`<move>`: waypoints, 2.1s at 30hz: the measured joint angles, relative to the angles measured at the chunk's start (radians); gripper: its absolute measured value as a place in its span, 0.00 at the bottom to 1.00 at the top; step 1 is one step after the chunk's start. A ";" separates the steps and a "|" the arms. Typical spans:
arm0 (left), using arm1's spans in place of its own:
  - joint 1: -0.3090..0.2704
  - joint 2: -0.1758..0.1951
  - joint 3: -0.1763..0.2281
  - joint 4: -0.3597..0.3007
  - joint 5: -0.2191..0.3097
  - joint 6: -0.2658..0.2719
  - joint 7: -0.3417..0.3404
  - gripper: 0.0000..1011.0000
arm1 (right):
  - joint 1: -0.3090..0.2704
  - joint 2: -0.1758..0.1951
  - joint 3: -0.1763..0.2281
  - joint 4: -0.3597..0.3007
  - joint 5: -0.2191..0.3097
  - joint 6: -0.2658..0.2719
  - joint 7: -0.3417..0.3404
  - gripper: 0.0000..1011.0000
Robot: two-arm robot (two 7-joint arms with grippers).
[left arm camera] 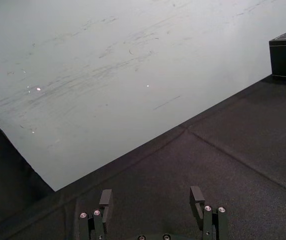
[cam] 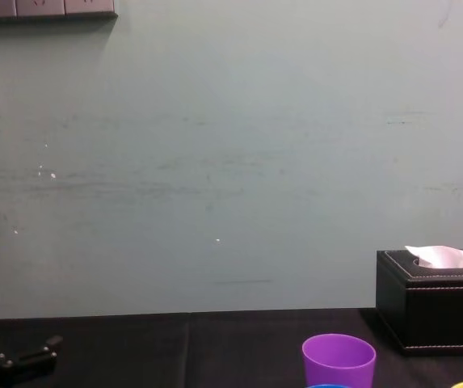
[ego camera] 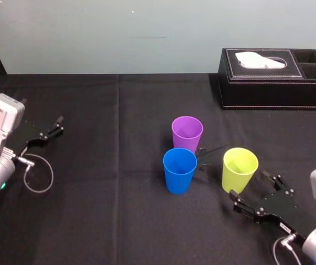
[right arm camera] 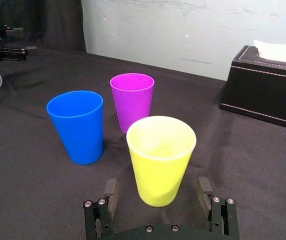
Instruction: Stack the three plastic cups sequentially using one hand.
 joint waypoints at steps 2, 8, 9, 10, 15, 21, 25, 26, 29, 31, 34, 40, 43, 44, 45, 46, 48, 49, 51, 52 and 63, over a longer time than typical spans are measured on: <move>0.000 0.000 0.000 0.000 0.000 0.000 0.000 1.00 | 0.007 -0.007 -0.001 0.004 -0.007 0.004 0.000 0.99; 0.000 0.000 0.000 0.000 0.000 0.000 0.000 1.00 | 0.037 -0.039 -0.004 0.030 -0.029 0.010 0.000 0.99; 0.000 0.000 0.000 0.000 0.000 0.000 0.000 1.00 | 0.044 -0.048 -0.004 0.037 -0.035 0.011 0.000 0.99; 0.000 0.000 0.000 0.000 0.000 0.000 0.000 1.00 | 0.047 -0.053 -0.004 0.041 -0.037 0.012 0.000 0.99; 0.000 0.000 0.000 0.000 0.000 0.000 0.000 1.00 | 0.063 -0.076 -0.004 0.061 -0.045 0.013 0.003 0.99; 0.000 0.000 0.000 0.000 0.000 0.000 0.000 1.00 | 0.083 -0.103 -0.003 0.084 -0.053 0.016 0.021 0.99; 0.000 0.000 0.000 0.000 0.000 0.000 0.000 1.00 | 0.095 -0.117 -0.002 0.100 -0.062 0.020 0.030 0.99; 0.000 0.000 0.000 0.000 0.000 0.000 0.000 1.00 | 0.101 -0.123 -0.002 0.108 -0.066 0.021 0.033 0.99; 0.000 0.000 0.000 0.000 0.000 0.000 0.000 1.00 | 0.108 -0.131 0.000 0.116 -0.070 0.023 0.038 0.99; 0.000 0.000 0.000 0.000 0.000 0.000 0.000 1.00 | 0.116 -0.139 0.002 0.123 -0.074 0.024 0.044 0.99; 0.000 0.000 0.000 0.000 0.000 0.000 0.000 1.00 | 0.127 -0.151 0.003 0.135 -0.077 0.025 0.054 0.99; 0.000 0.000 0.000 0.000 0.000 0.000 0.000 1.00 | 0.144 -0.175 0.005 0.153 -0.084 0.026 0.073 0.99; 0.000 0.000 0.000 0.000 0.000 0.000 0.000 1.00 | 0.149 -0.186 0.005 0.160 -0.094 0.030 0.077 0.99; 0.000 0.000 0.000 0.000 0.000 0.000 0.000 1.00 | 0.150 -0.187 0.004 0.160 -0.095 0.030 0.078 0.99; 0.000 0.000 0.000 0.000 0.000 0.000 0.000 1.00 | 0.150 -0.187 0.004 0.160 -0.095 0.030 0.078 0.99; 0.000 0.000 0.000 0.000 0.000 0.000 0.000 1.00 | 0.150 -0.186 0.004 0.160 -0.095 0.030 0.078 0.99; 0.000 0.000 0.000 0.000 0.000 0.000 0.000 1.00 | 0.149 -0.185 0.004 0.160 -0.094 0.030 0.078 0.99; 0.000 0.000 0.000 0.000 0.000 0.000 0.000 1.00 | 0.149 -0.185 0.005 0.160 -0.094 0.030 0.078 0.99; 0.000 0.000 0.000 0.000 0.000 0.000 0.000 1.00 | 0.149 -0.184 0.004 0.159 -0.093 0.029 0.077 0.99; 0.000 0.000 0.000 0.000 0.000 0.000 0.000 1.00 | 0.148 -0.184 0.005 0.159 -0.093 0.029 0.077 0.99; 0.000 0.000 0.000 0.000 0.000 0.000 0.000 1.00 | 0.147 -0.182 0.004 0.157 -0.091 0.028 0.077 0.92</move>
